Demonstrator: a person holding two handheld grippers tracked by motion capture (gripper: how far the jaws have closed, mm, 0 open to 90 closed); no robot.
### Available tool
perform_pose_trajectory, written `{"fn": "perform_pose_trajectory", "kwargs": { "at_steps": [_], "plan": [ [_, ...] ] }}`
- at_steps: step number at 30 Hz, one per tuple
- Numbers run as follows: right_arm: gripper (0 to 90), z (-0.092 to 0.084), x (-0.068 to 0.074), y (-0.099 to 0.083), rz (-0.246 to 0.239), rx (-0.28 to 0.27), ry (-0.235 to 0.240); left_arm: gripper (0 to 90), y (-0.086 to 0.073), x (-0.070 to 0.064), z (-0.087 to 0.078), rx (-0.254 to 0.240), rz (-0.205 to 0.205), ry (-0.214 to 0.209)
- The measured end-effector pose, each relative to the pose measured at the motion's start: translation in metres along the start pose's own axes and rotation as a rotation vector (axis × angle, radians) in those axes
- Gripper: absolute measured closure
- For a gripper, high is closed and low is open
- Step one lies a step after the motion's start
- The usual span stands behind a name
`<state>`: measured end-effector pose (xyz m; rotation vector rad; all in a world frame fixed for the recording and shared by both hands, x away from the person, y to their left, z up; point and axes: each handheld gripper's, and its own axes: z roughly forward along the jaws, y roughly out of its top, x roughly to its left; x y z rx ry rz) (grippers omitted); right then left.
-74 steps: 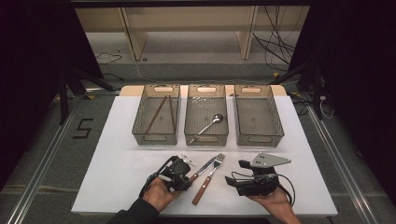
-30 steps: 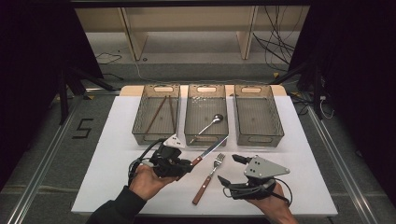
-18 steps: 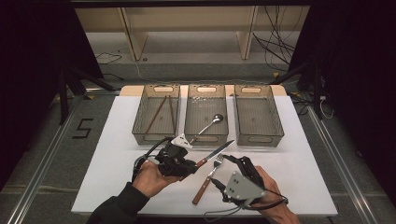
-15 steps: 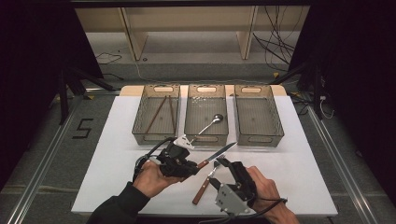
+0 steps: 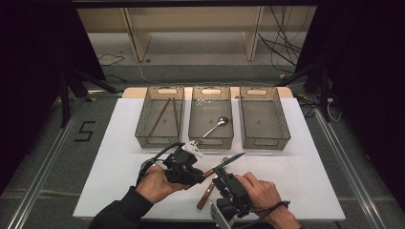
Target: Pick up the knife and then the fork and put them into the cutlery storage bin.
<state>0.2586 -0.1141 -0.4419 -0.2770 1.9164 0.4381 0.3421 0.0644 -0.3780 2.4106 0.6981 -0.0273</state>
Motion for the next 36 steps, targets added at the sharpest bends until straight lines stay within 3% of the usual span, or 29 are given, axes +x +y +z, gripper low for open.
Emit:
{"fn": "perform_pose_trajectory", "kwargs": {
  "at_steps": [1, 9, 14, 19, 30, 32, 36],
  "plan": [
    [55.3, 0.002, 0.0007, 0.0005, -0.03, -0.001, -0.008, 75.9, 0.0005, -0.0009, 0.0005, 0.002, 0.0, -0.002],
    [67.6, 0.0036, 0.0046, 0.0008, -0.078, 0.004, -0.012, 75.8, 0.004, -0.0034, 0.0026, 0.024, 0.011, -0.028],
    [70.5, 0.0027, 0.0063, 0.0012, -0.086, 0.017, -0.012, 75.8, 0.0047, -0.002, 0.004, 0.035, 0.005, -0.038],
    [79.9, 0.0026, 0.0099, 0.0018, -0.111, 0.012, 0.006, 75.8, 0.0049, -0.0015, 0.0037, 0.047, -0.002, -0.043],
    [81.5, 0.0006, 0.007, 0.0026, -0.113, 0.012, -0.006, 75.5, 0.0059, -0.0019, 0.0, 0.04, -0.004, -0.052],
    [81.6, 0.0005, 0.007, 0.0026, -0.118, 0.012, -0.009, 73.8, 0.0059, -0.0019, 0.0, 0.034, -0.005, -0.051],
    [81.6, -0.0007, 0.0062, 0.0019, -0.126, 0.009, -0.01, 60.5, 0.0063, -0.001, -0.0038, 0.007, -0.026, -0.045]
  ]
}}
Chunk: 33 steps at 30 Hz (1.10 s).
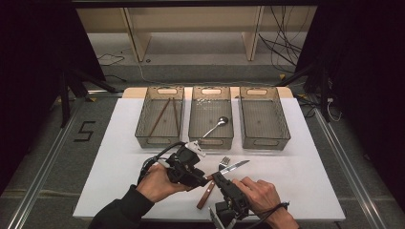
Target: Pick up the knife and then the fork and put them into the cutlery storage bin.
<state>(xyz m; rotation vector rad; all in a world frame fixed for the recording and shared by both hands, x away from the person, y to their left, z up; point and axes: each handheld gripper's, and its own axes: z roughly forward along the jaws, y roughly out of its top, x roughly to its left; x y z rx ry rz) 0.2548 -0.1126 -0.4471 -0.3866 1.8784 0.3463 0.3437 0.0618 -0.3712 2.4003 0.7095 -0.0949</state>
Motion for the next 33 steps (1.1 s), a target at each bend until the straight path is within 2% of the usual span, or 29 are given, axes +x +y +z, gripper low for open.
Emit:
{"fn": "perform_pose_trajectory", "kwargs": {
  "at_steps": [3, 4, 5, 8, 9, 11, 14, 15, 17, 18, 20, 21, 22, 26, 28, 29, 30, 31, 32, 33],
  "plan": [
    [81.6, 0.001, 0.0, -0.001, -0.002, -0.002, -0.015, 49.9, -0.001, 0.003, -0.009, -0.031, -0.006, 0.013],
    [81.6, 0.0, 0.0, -0.001, 0.001, 0.009, -0.003, 46.6, -0.001, 0.004, -0.012, -0.04, -0.009, 0.014],
    [81.6, 0.0, -0.001, -0.003, -0.005, 0.009, -0.007, 44.0, -0.003, 0.007, -0.018, -0.067, -0.02, 0.014],
    [81.6, 0.0, -0.002, -0.007, 0.004, 0.023, -0.013, 39.4, -0.005, 0.011, -0.025, -0.097, -0.026, 0.021],
    [81.6, 0.0, -0.003, -0.009, 0.009, 0.016, -0.021, 37.5, -0.006, 0.012, -0.029, -0.114, -0.033, 0.026],
    [81.6, -0.002, -0.007, -0.013, 0.017, 0.039, -0.027, 35.0, -0.009, 0.016, -0.038, -0.155, -0.032, 0.03],
    [81.6, -0.003, -0.011, -0.019, 0.041, 0.047, -0.037, 30.3, -0.017, 0.022, -0.049, -0.214, -0.038, 0.057],
    [81.6, -0.004, -0.014, -0.022, 0.055, 0.051, -0.044, 27.6, -0.021, 0.024, -0.052, -0.237, -0.045, 0.067],
    [81.6, -0.006, -0.024, -0.032, 0.116, 0.084, -0.038, 25.5, -0.028, 0.03, -0.057, -0.274, -0.064, 0.069],
    [81.6, -0.006, -0.024, -0.032, 0.116, 0.084, -0.038, 25.5, -0.031, 0.032, -0.059, -0.286, -0.069, 0.072],
    [81.5, -0.007, -0.034, -0.042, 0.189, 0.091, -0.034, 24.6, -0.037, 0.036, -0.063, -0.301, -0.078, 0.09],
    [81.5, -0.008, -0.047, -0.056, 0.285, 0.087, -0.025, 24.1, -0.04, 0.037, -0.063, -0.313, -0.083, 0.093],
    [81.5, -0.008, -0.047, -0.056, 0.285, 0.087, -0.025, 24.1, -0.043, 0.038, -0.064, -0.324, -0.082, 0.103],
    [81.5, -0.006, -0.077, -0.085, 0.509, 0.126, 0.012, 21.3, -0.053, 0.041, -0.063, -0.371, -0.095, 0.141],
    [81.5, -0.006, -0.092, -0.099, 0.611, 0.133, 0.051, 19.5, -0.057, 0.042, -0.062, -0.401, -0.099, 0.161],
    [81.5, -0.003, -0.107, -0.113, 0.729, 0.125, 0.09, 18.8, -0.059, 0.043, -0.062, -0.411, -0.095, 0.166],
    [81.5, -0.003, -0.107, -0.113, 0.729, 0.125, 0.09, 18.8, -0.06, 0.042, -0.061, -0.426, -0.092, 0.171],
    [81.4, 0.001, -0.12, -0.129, 0.84, 0.113, 0.117, 18.0, -0.062, 0.042, -0.061, -0.435, -0.086, 0.177],
    [81.4, 0.004, -0.126, -0.137, 0.902, 0.109, 0.142, 16.6, -0.063, 0.042, -0.06, -0.439, -0.086, 0.185],
    [81.4, 0.004, -0.126, -0.137, 0.902, 0.109, 0.142, 16.6, -0.064, 0.041, -0.058, -0.44, -0.084, 0.187]
  ]
}}
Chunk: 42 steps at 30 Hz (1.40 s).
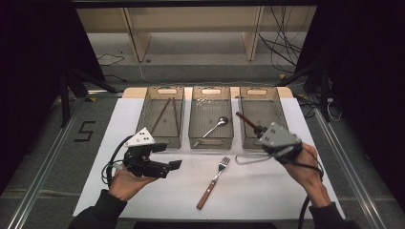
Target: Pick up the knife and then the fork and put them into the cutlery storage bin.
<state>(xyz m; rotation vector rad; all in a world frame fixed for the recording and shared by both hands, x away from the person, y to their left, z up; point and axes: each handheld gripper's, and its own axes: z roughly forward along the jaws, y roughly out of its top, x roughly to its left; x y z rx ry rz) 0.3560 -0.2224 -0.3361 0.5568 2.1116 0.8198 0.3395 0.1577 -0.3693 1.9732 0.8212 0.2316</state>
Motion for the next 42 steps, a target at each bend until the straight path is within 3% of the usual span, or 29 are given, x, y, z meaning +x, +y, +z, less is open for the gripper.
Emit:
{"fn": "perform_pose_trajectory", "kwargs": {
  "at_steps": [1, 2, 3, 4, 5, 6, 7, 9, 13, 16, 17, 18, 20, 31, 33, 42],
  "plan": [
    [81.4, 0.002, -0.011, 0.0, 0.067, 0.004, 0.029, 16.0, -0.002, -0.001, 0.001, 0.004, 0.01, 0.003],
    [81.4, 0.007, -0.031, -0.002, 0.175, 0.006, 0.083, 15.7, -0.004, -0.002, 0.002, 0.012, 0.016, 0.007],
    [81.4, 0.007, -0.031, -0.002, 0.175, 0.006, 0.083, 15.7, -0.006, -0.003, 0.003, 0.02, 0.016, 0.006],
    [81.4, 0.012, -0.048, -0.004, 0.262, 0.014, 0.12, 15.6, -0.008, -0.003, 0.005, 0.025, 0.017, 0.001],
    [81.4, 0.012, -0.048, -0.004, 0.262, 0.014, 0.12, 15.6, -0.011, -0.004, 0.007, 0.023, 0.013, -0.001],
    [81.4, 0.019, -0.063, -0.005, 0.34, 0.027, 0.164, 15.6, -0.014, -0.004, 0.008, 0.015, 0.018, -0.001],
    [81.4, 0.019, -0.063, -0.005, 0.34, 0.027, 0.164, 15.6, -0.017, -0.004, 0.01, 0.008, 0.02, -0.003],
    [81.4, 0.025, -0.075, -0.007, 0.418, 0.041, 0.202, 15.6, -0.022, -0.004, 0.012, -0.003, 0.022, -0.001],
    [81.4, 0.037, -0.094, -0.011, 0.51, 0.073, 0.242, 15.6, -0.029, -0.006, 0.017, 0.016, 0.031, 0.003],
    [81.4, 0.044, -0.105, -0.012, 0.556, 0.099, 0.249, 15.6, -0.032, -0.006, 0.019, 0.019, 0.031, 0.007],
    [81.4, 0.049, -0.112, -0.012, 0.595, 0.105, 0.255, 15.6, -0.033, -0.007, 0.019, 0.016, 0.035, 0.012],
    [81.4, 0.049, -0.112, -0.012, 0.595, 0.105, 0.255, 15.6, -0.033, -0.007, 0.019, 0.012, 0.038, 0.017],
    [81.3, 0.056, -0.123, -0.015, 0.657, 0.113, 0.245, 15.6, -0.033, -0.008, 0.019, 0.013, 0.038, 0.017],
    [81.3, 0.087, -0.13, -0.022, 0.783, 0.147, 0.215, 15.7, -0.036, -0.011, 0.023, 0.02, 0.047, 0.019],
    [81.3, 0.096, -0.129, -0.023, 0.795, 0.157, 0.184, 15.7, -0.037, -0.012, 0.024, 0.016, 0.045, 0.016],
    [81.3, 0.122, -0.124, -0.032, 0.836, 0.219, 0.143, 15.7, -0.041, -0.016, 0.027, 0.005, 0.056, 0.01]
  ]
}}
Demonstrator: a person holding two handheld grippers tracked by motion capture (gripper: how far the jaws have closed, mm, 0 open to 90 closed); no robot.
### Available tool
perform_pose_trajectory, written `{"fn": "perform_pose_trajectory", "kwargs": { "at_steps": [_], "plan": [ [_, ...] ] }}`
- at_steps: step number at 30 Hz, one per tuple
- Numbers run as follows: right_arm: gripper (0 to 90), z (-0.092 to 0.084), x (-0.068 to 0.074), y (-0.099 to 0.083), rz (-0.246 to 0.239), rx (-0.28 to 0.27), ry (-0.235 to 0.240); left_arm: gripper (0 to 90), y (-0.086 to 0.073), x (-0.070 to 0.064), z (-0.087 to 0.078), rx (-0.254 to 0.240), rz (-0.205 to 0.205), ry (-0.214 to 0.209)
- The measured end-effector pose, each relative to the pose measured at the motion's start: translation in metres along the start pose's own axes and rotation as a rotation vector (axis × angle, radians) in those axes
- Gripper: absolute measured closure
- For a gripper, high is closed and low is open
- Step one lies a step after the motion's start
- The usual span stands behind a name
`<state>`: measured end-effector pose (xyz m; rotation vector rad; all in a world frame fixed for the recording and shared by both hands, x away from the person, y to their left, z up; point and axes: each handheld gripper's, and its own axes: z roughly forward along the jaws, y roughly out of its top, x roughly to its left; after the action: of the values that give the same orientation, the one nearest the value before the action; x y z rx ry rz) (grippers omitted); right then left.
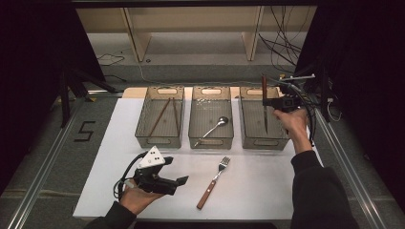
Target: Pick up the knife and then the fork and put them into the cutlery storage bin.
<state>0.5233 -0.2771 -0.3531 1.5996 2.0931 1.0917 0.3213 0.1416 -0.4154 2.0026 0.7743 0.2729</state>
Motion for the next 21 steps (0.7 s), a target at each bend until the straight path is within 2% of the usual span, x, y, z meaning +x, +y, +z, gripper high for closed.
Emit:
{"fn": "perform_pose_trajectory", "kwargs": {
  "at_steps": [9, 21],
  "plan": [
    [81.2, 0.024, -0.003, -0.014, 0.041, 0.075, -0.021, 15.7, -0.002, -0.001, -0.001, -0.008, -0.007, 0.005],
    [81.0, 0.035, -0.009, -0.029, 0.078, 0.11, -0.028, 15.7, -0.002, -0.001, 0.003, 0.004, -0.004, 0.009]
  ]
}}
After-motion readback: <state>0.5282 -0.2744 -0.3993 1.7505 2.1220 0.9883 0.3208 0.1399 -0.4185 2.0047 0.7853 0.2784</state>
